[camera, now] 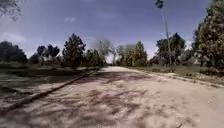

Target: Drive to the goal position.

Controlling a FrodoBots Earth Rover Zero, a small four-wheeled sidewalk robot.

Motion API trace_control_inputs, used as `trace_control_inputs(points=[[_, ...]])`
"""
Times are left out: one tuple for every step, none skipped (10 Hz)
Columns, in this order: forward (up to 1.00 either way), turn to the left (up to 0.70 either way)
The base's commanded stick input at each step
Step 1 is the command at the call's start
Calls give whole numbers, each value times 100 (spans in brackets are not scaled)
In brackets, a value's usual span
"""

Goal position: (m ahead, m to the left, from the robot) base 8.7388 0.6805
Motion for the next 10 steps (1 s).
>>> trace_control_inputs(points=[[70, 0], [70, 0], [70, 0], [70, 0], [70, 0], [70, 0], [70, 0], [70, 0], [70, 0], [70, 0]])
